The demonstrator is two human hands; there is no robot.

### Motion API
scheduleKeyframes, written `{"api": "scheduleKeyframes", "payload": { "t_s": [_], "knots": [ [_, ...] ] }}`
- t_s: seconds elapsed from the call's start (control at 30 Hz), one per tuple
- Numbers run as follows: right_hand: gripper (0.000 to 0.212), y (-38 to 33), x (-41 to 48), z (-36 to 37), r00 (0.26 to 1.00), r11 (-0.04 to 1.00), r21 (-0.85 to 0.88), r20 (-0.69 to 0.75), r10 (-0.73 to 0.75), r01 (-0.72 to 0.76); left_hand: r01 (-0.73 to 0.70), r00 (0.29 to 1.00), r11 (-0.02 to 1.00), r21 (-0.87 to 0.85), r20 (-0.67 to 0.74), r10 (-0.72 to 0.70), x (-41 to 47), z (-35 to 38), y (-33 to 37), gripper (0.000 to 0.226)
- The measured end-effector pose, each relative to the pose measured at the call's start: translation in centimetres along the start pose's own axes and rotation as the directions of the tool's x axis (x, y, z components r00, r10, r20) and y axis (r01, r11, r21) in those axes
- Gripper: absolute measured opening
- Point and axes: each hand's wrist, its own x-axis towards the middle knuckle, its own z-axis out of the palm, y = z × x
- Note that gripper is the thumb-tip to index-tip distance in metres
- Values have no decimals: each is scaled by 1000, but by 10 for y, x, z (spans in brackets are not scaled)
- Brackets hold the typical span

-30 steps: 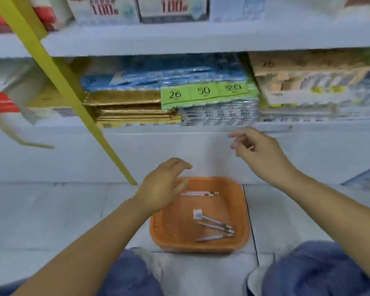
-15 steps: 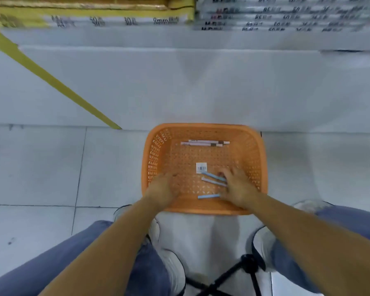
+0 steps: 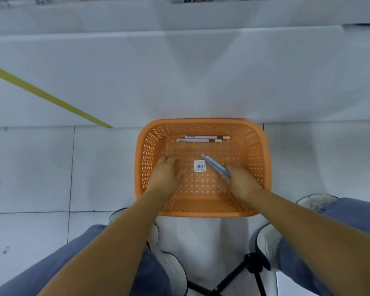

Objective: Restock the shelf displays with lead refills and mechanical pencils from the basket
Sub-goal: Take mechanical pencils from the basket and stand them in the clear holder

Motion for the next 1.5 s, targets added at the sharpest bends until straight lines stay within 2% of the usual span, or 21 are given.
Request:
{"api": "scheduleKeyframes", "payload": {
  "t_s": [0.1,0.17,0.33,0.43,0.57,0.63,0.73,0.8,0.83,0.9,0.97,1.03,1.13,1.23,1.33,1.4,1.5],
  "knots": [
    [26,-1,0,-4,983,939,307,-56,178,-152,-148,976,988,41,-157,153,23,1,25,44],
    [26,0,-1,-4,965,893,394,-51,256,-216,-212,964,974,78,-148,222,39,3,39,47],
    [21,3,1,2,947,855,436,-22,322,-280,-198,970,956,218,-94,223,59,15,47,53],
    [16,4,3,2,944,844,448,-3,330,-294,-146,973,942,301,-126,191,63,20,48,42],
    [18,4,4,-2,943,826,473,34,331,-307,-115,983,934,337,-98,156,67,20,46,32],
    [22,2,5,-5,939,811,489,56,338,-321,-121,987,911,395,-54,154,65,19,42,33],
    [24,0,2,-13,935,785,513,128,330,-347,-70,997,914,399,65,48,53,18,34,40],
    [23,-3,-5,-23,941,746,575,186,283,-338,-46,991,951,307,137,3,39,13,29,38],
    [22,-6,-11,-29,947,722,612,202,251,-322,-33,988,980,198,152,2,30,10,28,35],
    [19,-14,-24,-41,969,716,654,173,176,-246,-4,991,998,-55,133,12,9,2,33,30],
    [13,-26,-40,-53,988,732,665,118,97,-151,18,997,966,-257,75,2,-11,-9,45,24],
    [10,-42,-58,-66,998,723,689,62,8,-49,25,999,869,-494,51,0,-33,-23,59,22],
    [12,-69,-92,-90,992,709,697,-30,-122,108,-39,998,625,-780,-5,57,-69,-54,82,17],
    [16,-100,-130,-117,958,645,717,-114,-264,263,-152,980,494,-856,-66,187,-105,-91,109,26],
    [17,-128,-168,-149,914,592,715,-173,-367,373,-198,960,401,-894,-94,265,-139,-129,136,13],
    [19,-143,-192,-174,881,583,688,-185,-435,432,-243,950,411,-879,-130,284,-160,-156,149,10],
    [20,-163,-222,-212,840,586,638,-189,-509,499,-360,922,487,-796,-223,317,-188,-195,169,17]
  ]
}}
